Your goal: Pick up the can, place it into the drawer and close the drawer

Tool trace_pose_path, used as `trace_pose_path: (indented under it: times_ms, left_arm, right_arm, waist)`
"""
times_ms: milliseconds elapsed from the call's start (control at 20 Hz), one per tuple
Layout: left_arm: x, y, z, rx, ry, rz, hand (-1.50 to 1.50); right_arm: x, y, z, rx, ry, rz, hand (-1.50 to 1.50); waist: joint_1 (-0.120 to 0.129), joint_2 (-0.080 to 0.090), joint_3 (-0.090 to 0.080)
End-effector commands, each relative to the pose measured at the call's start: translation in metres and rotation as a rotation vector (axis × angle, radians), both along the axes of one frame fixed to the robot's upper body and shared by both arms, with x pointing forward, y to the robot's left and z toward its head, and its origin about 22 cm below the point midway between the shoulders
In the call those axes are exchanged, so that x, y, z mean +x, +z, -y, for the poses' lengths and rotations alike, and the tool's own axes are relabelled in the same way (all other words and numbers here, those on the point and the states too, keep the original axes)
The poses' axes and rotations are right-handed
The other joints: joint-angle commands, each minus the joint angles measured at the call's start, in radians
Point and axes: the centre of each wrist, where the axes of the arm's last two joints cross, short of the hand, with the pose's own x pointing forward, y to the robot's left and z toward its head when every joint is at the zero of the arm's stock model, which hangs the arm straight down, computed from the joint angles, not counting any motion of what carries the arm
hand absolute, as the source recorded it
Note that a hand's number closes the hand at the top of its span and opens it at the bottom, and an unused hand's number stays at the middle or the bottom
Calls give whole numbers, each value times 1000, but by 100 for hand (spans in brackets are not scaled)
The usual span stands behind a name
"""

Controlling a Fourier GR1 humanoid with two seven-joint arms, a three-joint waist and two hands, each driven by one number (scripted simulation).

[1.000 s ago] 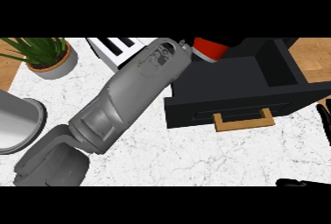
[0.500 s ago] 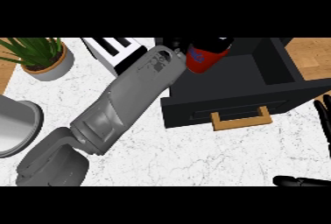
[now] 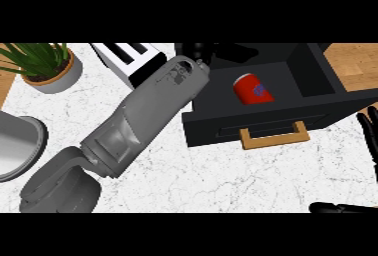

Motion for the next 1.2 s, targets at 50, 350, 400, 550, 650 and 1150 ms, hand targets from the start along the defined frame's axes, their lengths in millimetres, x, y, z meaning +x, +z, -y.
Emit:
trace_pose_path:
  times_ms: [50, 350, 400, 550, 650, 1150]
  left_arm:
    - [-2, 0, 2, -38, 34, 5, -150]
    - [-3, 1, 3, -103, 15, -11, -150]
    - [-3, -1, 1, -109, 14, -26, -150]
    - [-6, 1, 5, -135, -13, -14, -150]
    - [-10, 7, 10, -178, -9, 0, -150]
    - [-11, 35, 23, -180, -11, 44, -150]
  right_arm:
    - [0, 12, 3, -69, -11, 22, -150]
    - [-6, 28, 5, -296, -26, 132, -150]
    - [-4, 32, 1, -323, -23, 143, -150]
    - [-7, 31, -6, -395, -30, 163, -150]
    - [1, 32, -7, -434, -12, 181, -150]
    - [23, 26, -29, -818, -96, 178, -150]
  waist:
    - [-6, -1, 0]
    - [-3, 2, -1]
    - [17, -2, -1]
    - [32, -7, -2]
    - [37, -8, -1]
    - [99, -24, -2]
